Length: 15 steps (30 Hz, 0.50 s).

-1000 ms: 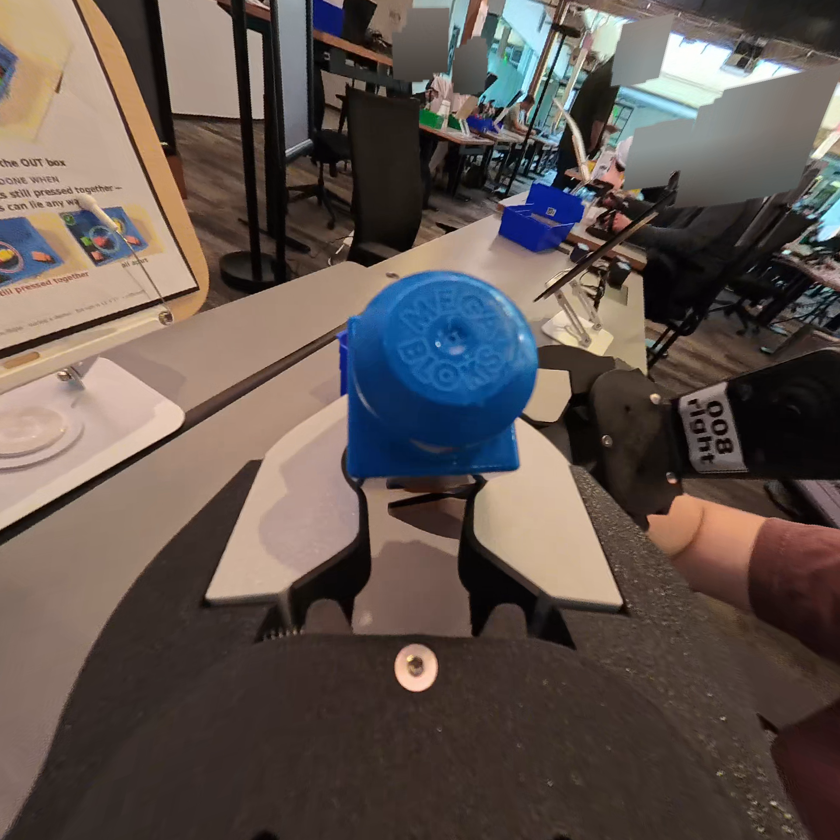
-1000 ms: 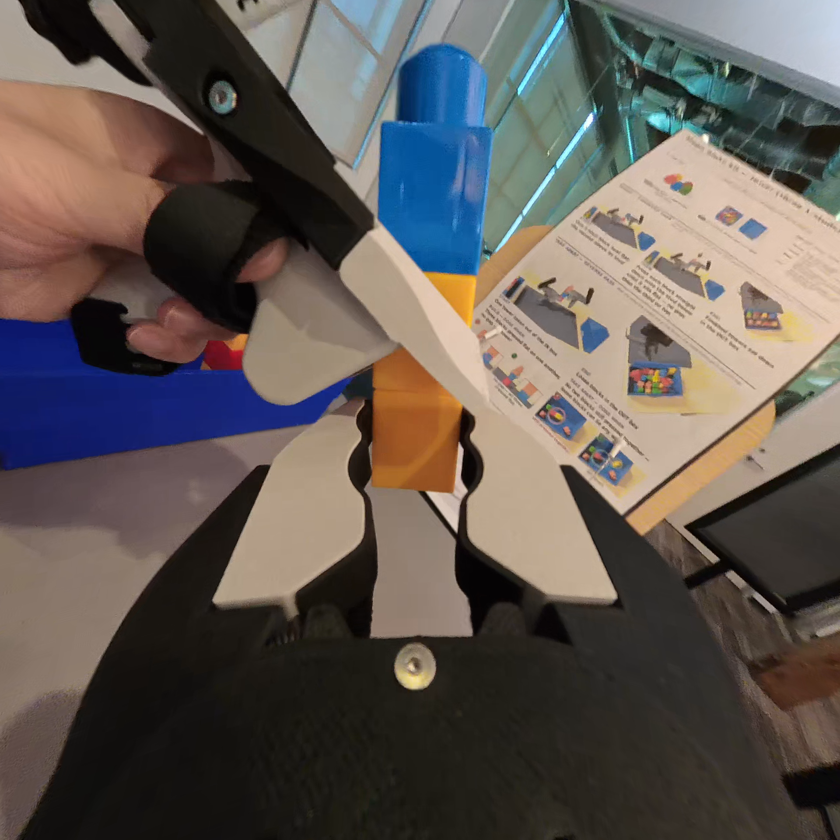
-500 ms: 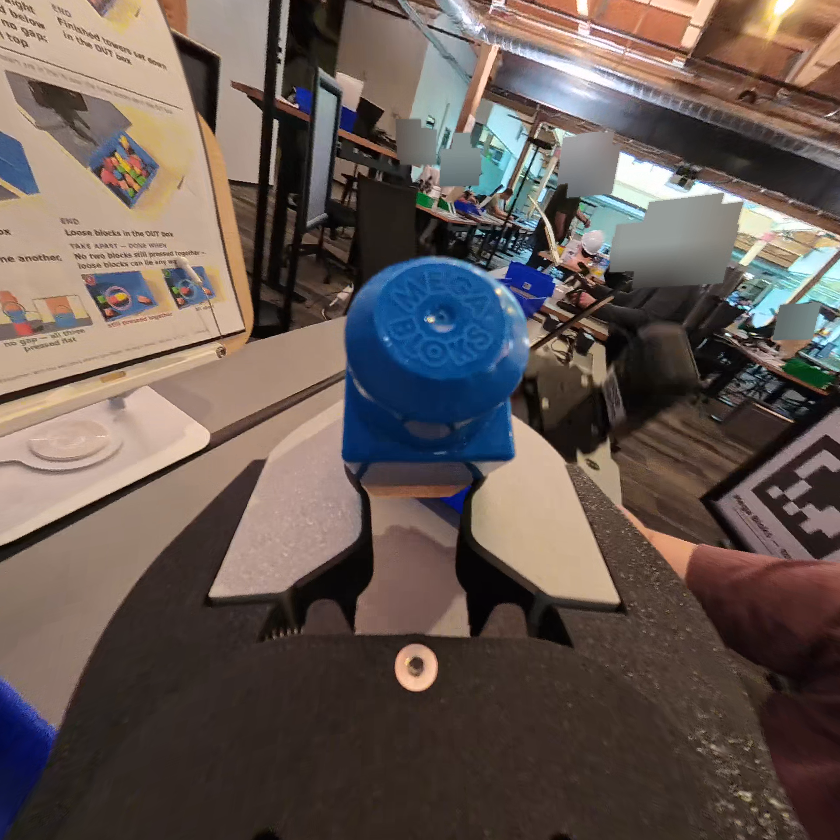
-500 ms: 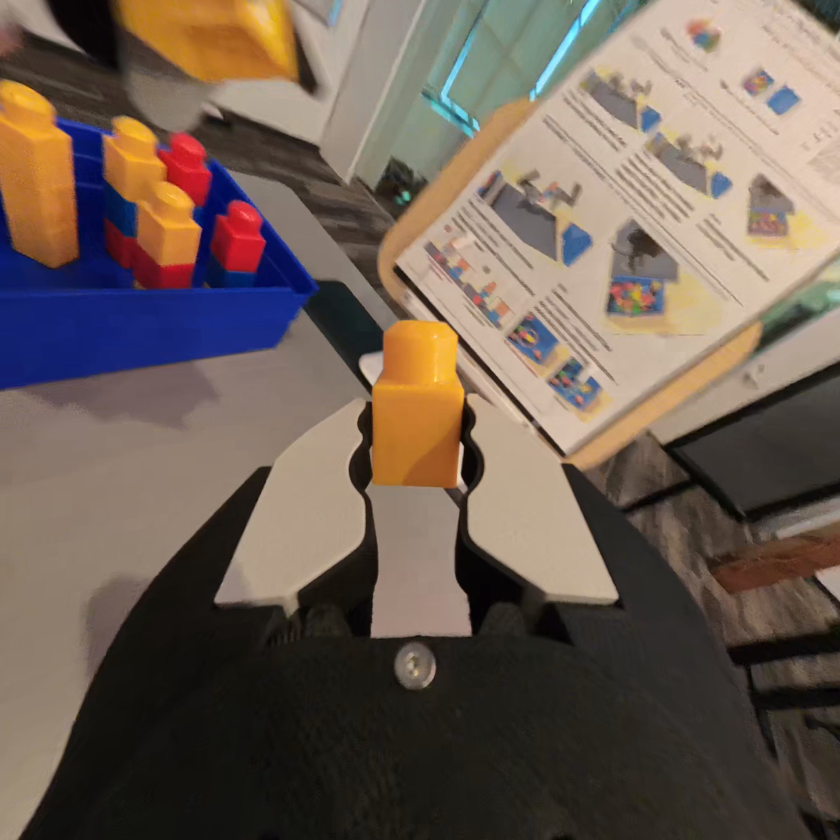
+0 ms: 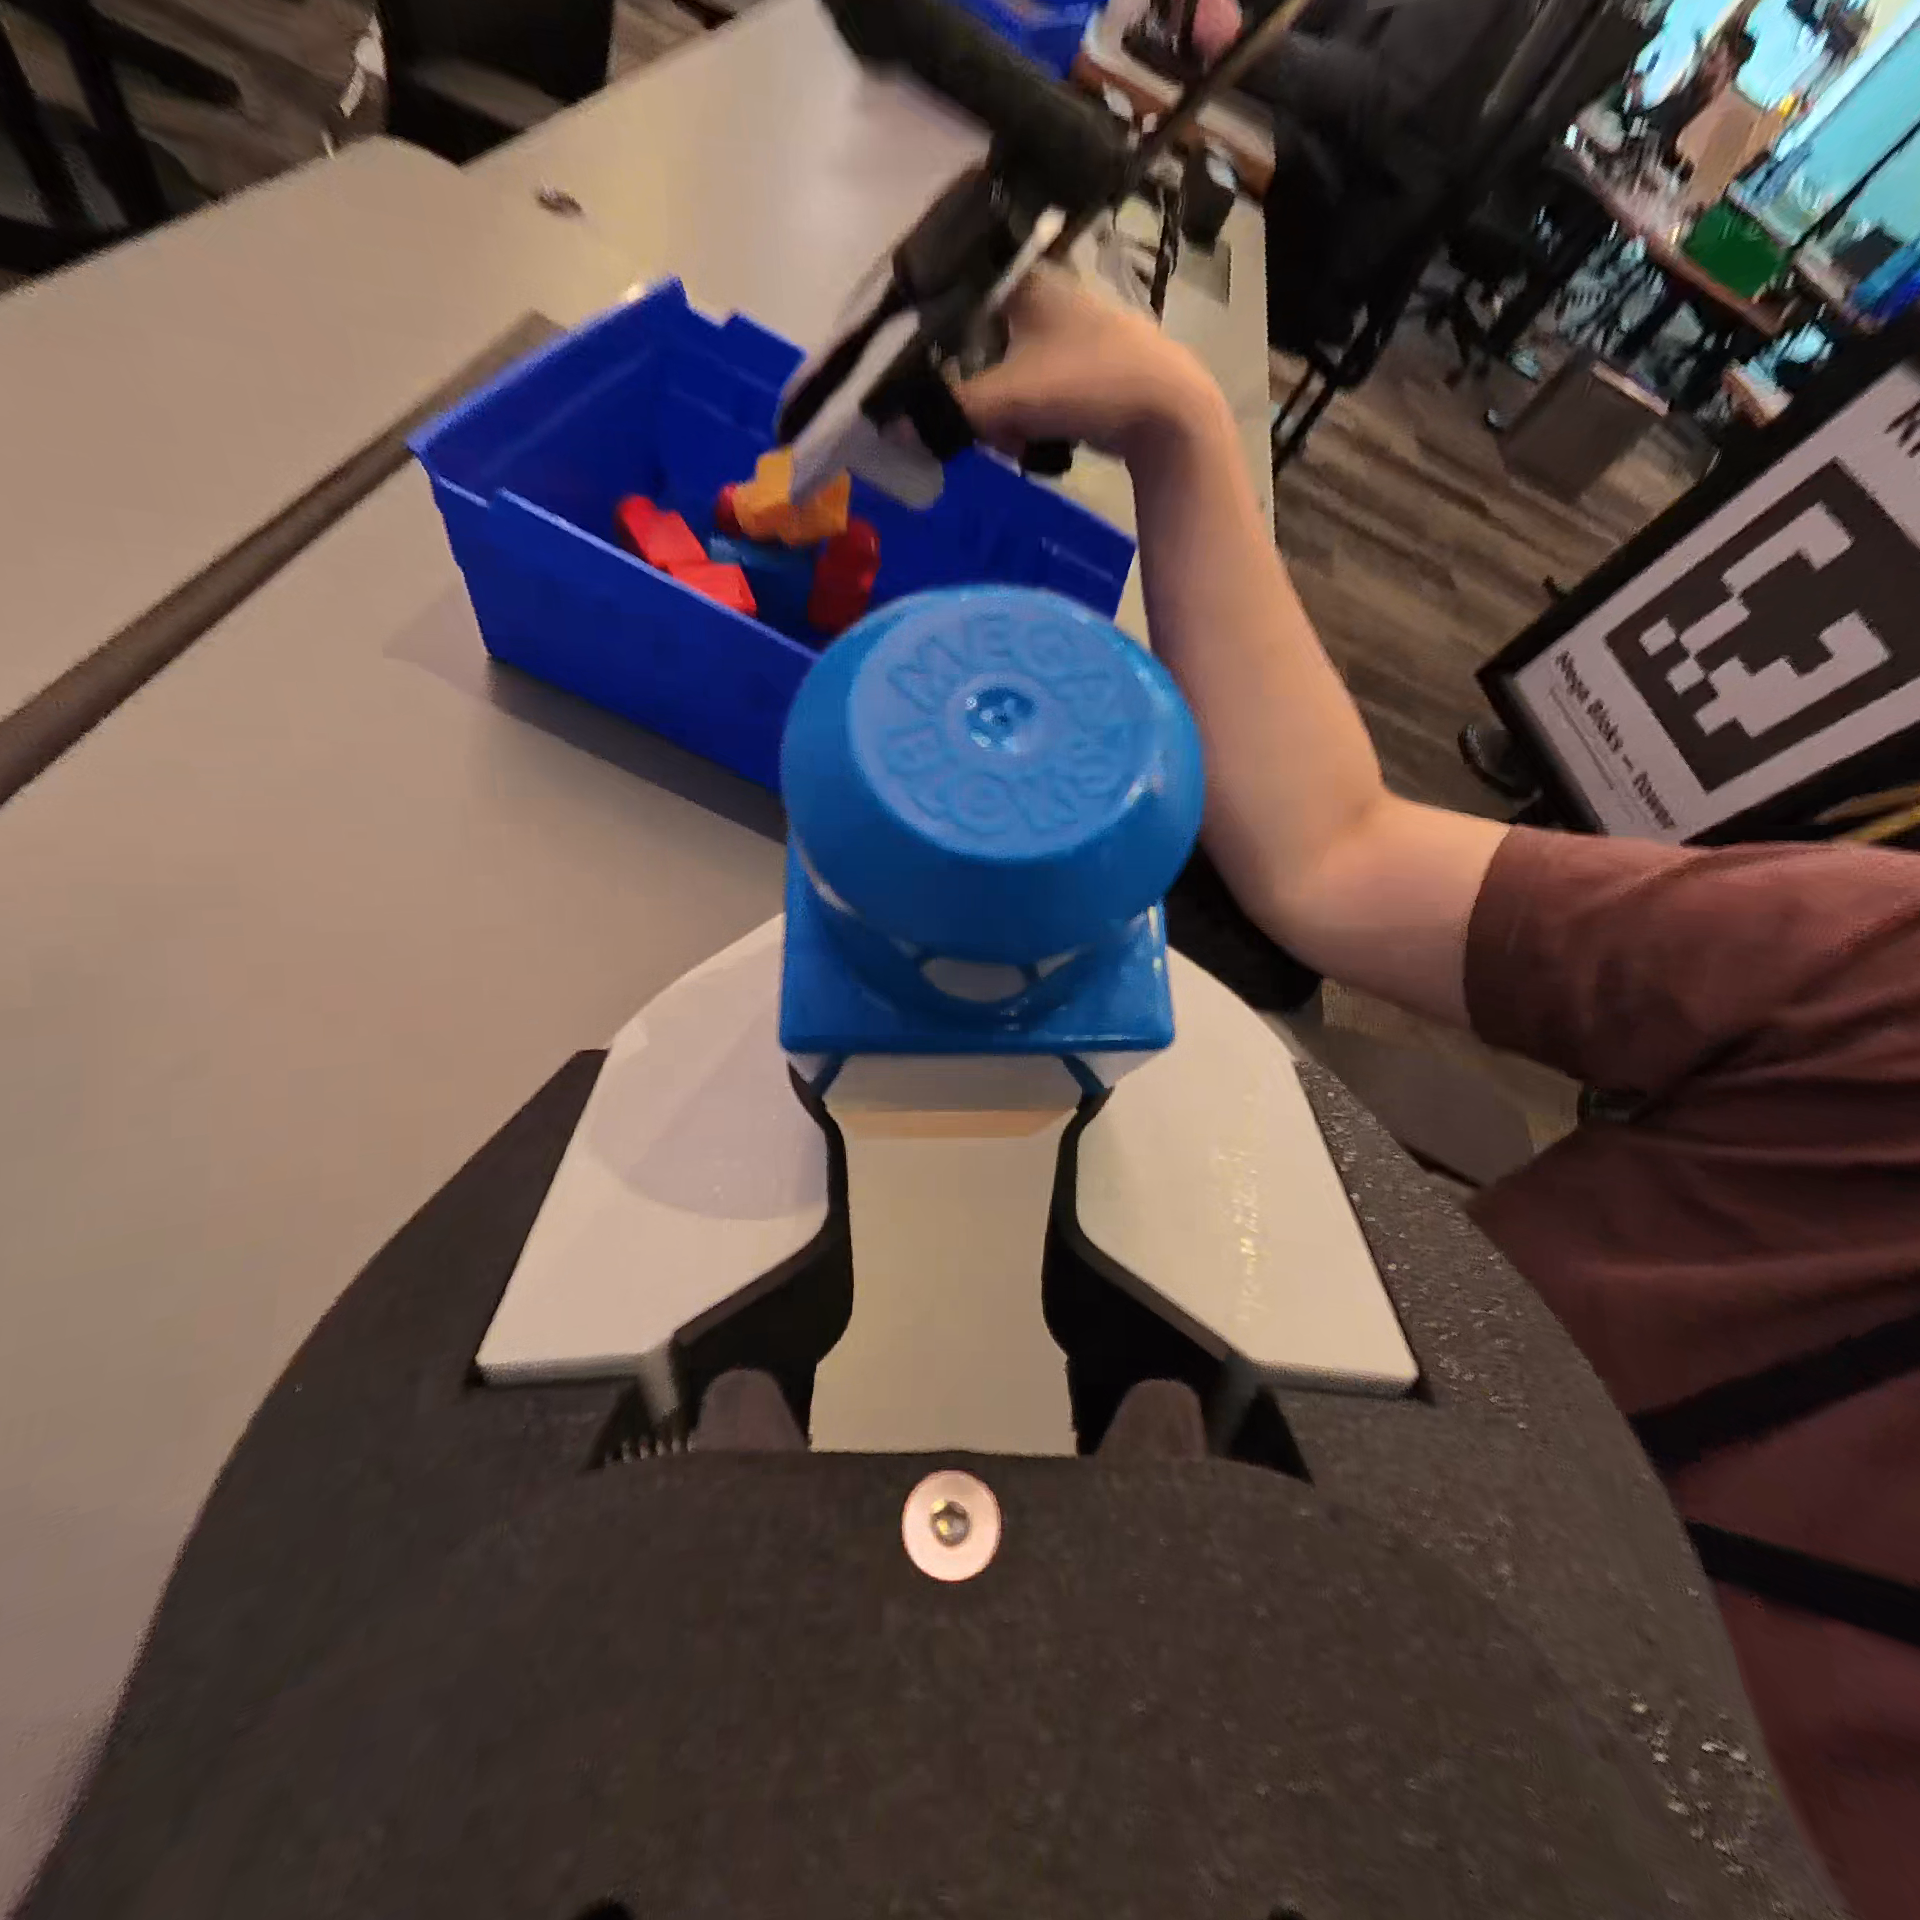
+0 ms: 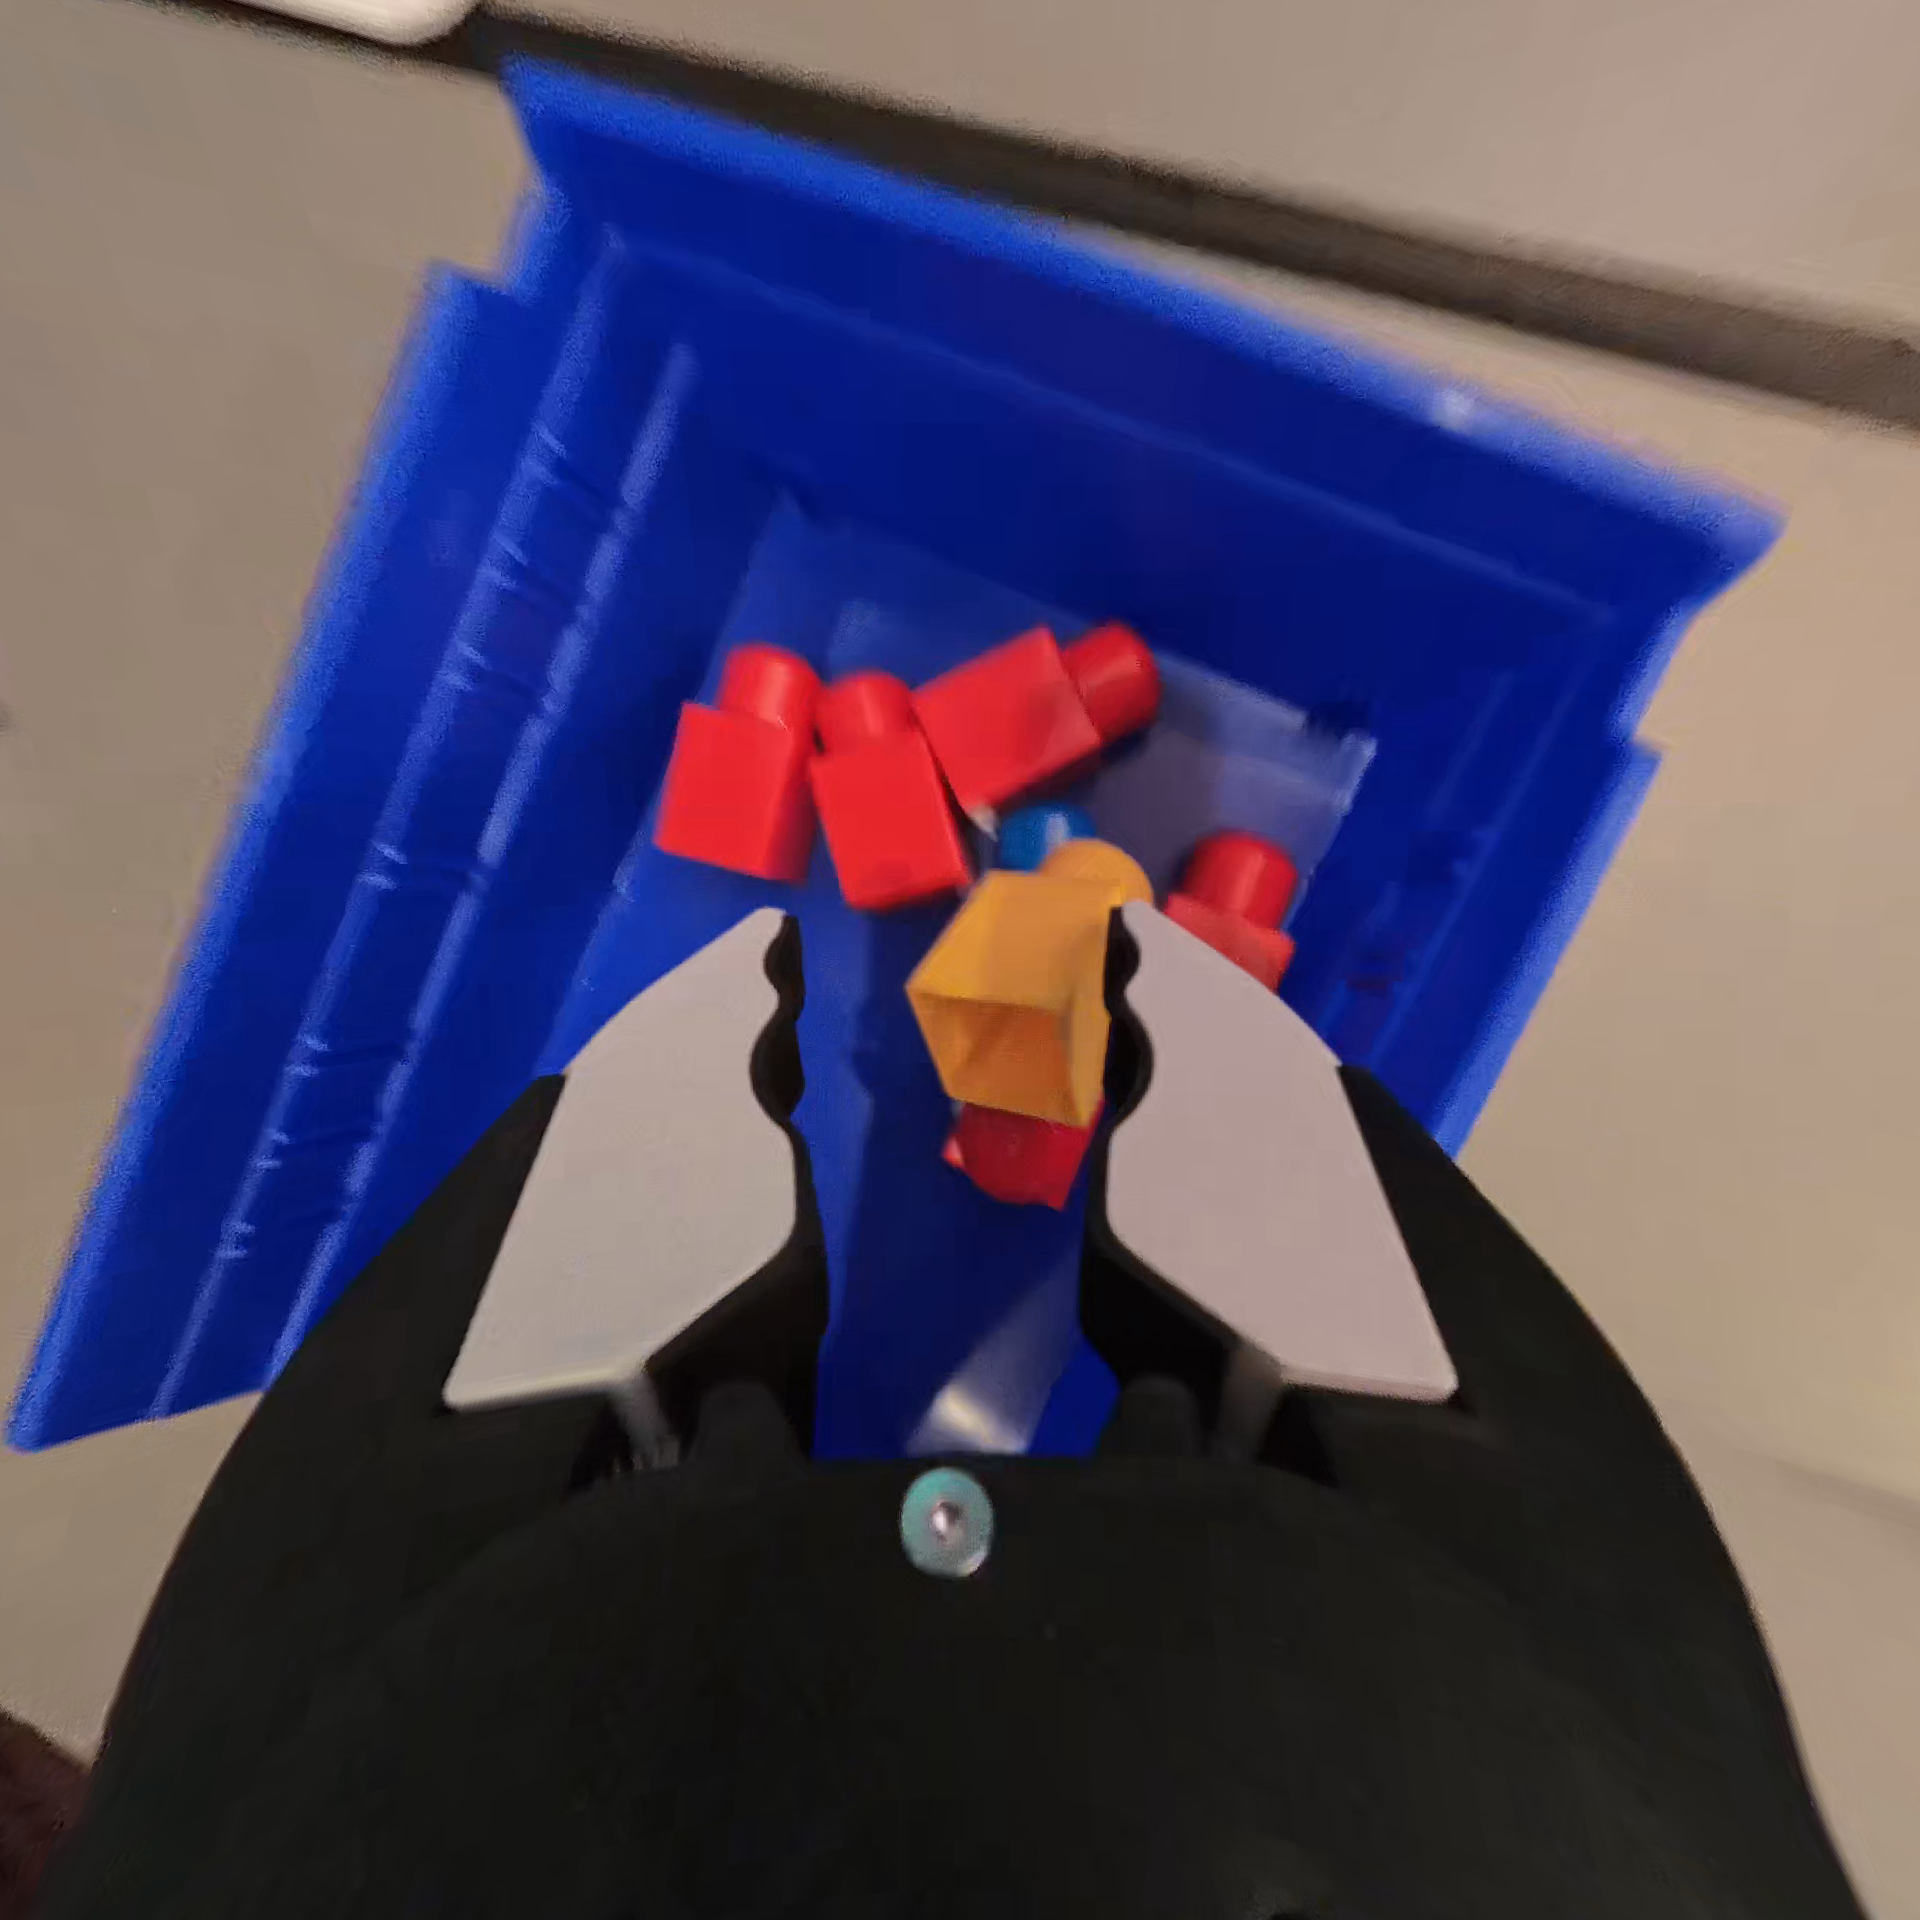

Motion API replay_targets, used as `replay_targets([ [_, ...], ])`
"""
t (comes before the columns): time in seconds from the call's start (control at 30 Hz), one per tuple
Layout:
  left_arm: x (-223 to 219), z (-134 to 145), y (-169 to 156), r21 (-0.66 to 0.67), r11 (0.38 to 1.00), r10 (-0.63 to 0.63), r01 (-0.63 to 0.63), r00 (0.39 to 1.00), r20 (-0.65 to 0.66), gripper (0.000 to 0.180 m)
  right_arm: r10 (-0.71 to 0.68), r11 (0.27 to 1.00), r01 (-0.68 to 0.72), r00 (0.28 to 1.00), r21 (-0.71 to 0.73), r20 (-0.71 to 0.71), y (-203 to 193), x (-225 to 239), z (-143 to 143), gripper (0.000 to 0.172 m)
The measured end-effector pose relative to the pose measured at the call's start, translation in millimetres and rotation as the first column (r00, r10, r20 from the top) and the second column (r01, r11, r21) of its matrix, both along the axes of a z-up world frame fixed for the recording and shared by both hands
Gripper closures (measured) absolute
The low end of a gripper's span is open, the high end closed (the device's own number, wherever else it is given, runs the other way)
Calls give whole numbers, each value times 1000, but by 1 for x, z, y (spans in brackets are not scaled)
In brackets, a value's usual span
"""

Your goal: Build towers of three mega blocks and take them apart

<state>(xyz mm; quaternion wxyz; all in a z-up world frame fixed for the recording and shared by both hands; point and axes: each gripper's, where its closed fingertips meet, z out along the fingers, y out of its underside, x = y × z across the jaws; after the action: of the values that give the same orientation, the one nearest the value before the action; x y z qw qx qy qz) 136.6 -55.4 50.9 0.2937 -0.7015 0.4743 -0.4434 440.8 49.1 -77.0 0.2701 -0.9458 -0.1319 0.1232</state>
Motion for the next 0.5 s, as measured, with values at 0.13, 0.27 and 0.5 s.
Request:
replay_targets([
  [0.13,13,-23,-9,1,998,-68,68,993,-95,139,294,882,-196,940,429,-175,8,-97,103,112],
  [0.27,22,-34,-19,-35,992,-122,118,985,-121,140,757,609,-380,542,696,-366,-64,-236,189,111],
  [0.5,23,-45,-29,-60,985,-170,162,969,-179,140,889,457,-658,356,599,-287,-111,-330,142,134],
])
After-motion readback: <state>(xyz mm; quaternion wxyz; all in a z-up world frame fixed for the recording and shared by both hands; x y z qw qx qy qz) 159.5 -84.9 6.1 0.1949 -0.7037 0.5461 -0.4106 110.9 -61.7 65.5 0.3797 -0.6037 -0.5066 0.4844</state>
